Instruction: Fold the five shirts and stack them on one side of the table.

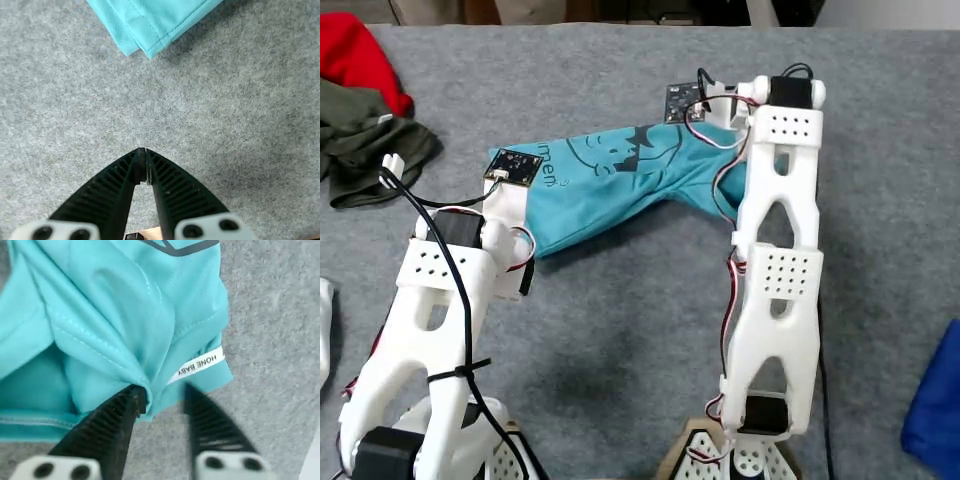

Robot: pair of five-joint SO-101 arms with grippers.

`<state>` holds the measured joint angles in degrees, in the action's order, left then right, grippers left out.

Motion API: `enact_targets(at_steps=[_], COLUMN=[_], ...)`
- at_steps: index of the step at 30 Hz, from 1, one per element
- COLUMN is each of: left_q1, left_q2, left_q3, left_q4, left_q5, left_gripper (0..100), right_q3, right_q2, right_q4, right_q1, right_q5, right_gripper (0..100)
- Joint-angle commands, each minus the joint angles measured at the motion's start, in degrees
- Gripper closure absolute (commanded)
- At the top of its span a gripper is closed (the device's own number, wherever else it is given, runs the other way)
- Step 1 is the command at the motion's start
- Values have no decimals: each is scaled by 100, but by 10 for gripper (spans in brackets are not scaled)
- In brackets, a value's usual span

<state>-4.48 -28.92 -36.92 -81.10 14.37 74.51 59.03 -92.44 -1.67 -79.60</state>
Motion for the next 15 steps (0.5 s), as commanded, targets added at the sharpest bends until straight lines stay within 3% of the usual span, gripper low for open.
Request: enact_targets(at_steps=[1,10,15], left_q1=[35,35,35], left_q2=[-154,-154,-154], left_q3=[141,141,141], left_q4=[-53,-53,-62], left_q5=[44,44,44], left_gripper=[980,980,980], right_q3=[602,1938,1446], right_q2=[-31,-57,-224], right_q4=[-211,-1002,-1011], right_q1=[40,-198,-549], right_q5=[35,369,396], right_gripper=[712,695,696])
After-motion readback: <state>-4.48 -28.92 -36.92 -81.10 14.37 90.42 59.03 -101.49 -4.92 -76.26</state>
